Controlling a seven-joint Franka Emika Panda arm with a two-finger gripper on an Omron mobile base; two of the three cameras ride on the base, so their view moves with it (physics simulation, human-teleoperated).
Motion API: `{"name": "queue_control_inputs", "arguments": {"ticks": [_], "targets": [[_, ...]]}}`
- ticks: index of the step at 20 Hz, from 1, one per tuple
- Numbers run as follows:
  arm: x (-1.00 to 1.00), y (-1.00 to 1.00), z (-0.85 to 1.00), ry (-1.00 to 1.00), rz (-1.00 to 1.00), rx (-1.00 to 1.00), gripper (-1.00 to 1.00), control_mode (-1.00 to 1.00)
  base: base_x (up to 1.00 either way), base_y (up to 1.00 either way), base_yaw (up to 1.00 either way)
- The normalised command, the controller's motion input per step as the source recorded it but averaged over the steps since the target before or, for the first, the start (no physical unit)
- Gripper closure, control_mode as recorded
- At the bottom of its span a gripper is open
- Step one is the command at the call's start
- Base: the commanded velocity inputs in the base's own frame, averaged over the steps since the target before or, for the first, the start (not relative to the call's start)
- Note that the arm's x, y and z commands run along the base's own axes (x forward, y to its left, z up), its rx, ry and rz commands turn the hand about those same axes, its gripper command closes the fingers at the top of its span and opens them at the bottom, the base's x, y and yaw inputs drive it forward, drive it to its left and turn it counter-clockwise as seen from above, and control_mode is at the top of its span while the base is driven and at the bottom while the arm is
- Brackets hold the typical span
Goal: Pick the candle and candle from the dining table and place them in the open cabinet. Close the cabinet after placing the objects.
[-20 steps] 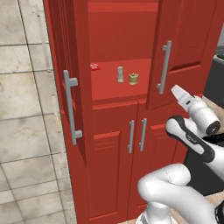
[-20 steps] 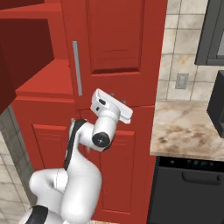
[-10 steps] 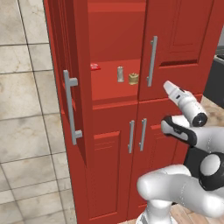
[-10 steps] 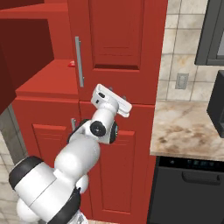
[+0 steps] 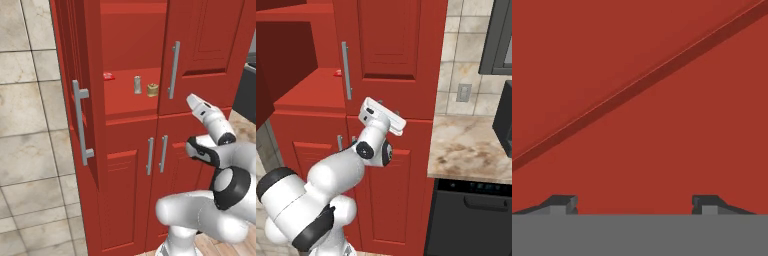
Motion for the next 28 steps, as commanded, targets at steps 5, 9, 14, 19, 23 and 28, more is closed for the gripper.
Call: {"name": "queue_control_inputs", "arguments": {"ticks": [5, 9, 14, 19, 23, 28], "targets": [[-0.85, 0.08, 0.0, -0.01, 0.0, 0.03, -1.0, -1.0, 0.0, 0.0, 0.0], [-0.92, 0.03, 0.13, -0.02, 0.0, 0.08, -1.0, -1.0, 0.0, 0.0, 0.0], [-0.54, 0.1, 0.22, 0.0, 0.0, 0.07, -1.0, -1.0, 0.0, 0.0, 0.0], [-0.15, 0.0, 0.0, 0.0, 0.0, 0.04, -1.0, -1.0, 0.0, 0.0, 0.0], [-0.44, 0.01, 0.38, -0.08, 0.0, -0.01, -1.0, -1.0, 0.0, 0.0, 0.0], [-0.5, 0.06, 0.61, -0.07, 0.0, -0.05, -1.0, -1.0, 0.0, 0.0, 0.0]]}}
